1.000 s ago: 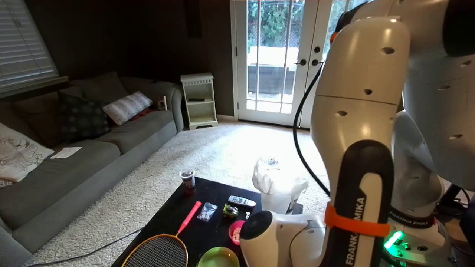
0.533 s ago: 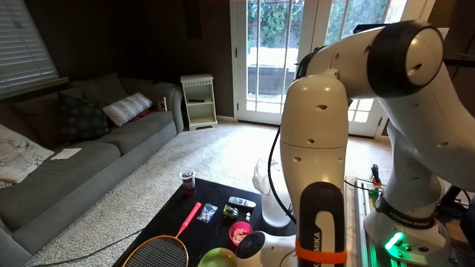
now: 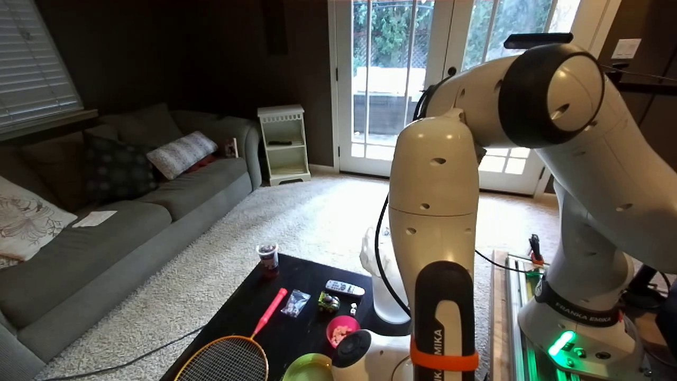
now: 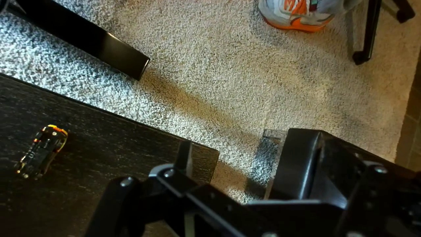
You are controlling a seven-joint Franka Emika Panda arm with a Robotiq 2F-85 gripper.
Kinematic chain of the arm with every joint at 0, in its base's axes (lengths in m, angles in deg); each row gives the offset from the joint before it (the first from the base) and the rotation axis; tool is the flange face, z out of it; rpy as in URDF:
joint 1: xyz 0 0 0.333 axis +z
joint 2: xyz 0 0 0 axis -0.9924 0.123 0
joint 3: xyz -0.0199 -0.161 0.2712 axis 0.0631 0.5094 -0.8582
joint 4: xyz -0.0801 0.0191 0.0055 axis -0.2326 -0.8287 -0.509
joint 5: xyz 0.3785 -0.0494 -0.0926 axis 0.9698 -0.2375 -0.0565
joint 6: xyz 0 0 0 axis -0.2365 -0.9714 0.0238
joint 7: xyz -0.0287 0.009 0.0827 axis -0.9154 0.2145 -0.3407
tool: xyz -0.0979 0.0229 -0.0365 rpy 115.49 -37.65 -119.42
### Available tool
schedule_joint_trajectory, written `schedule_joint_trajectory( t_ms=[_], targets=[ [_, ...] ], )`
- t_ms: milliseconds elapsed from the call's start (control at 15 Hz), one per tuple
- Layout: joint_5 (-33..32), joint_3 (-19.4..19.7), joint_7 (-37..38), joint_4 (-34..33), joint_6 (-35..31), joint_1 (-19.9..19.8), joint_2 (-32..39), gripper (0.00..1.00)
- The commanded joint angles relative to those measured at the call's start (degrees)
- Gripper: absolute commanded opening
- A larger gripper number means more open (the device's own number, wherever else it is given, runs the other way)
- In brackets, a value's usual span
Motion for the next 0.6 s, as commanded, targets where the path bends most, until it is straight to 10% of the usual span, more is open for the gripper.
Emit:
schedule_joint_trajectory(
  t_ms=[0, 533],
  targets=[
    [-2.9, 1.2, 4.5, -2.9, -2.7, 0.1, 5.6, 1.00],
    [-7.7, 6.6, 8.7, -11.3, -5.0, 1.6, 15.6, 1.00]
  ],
)
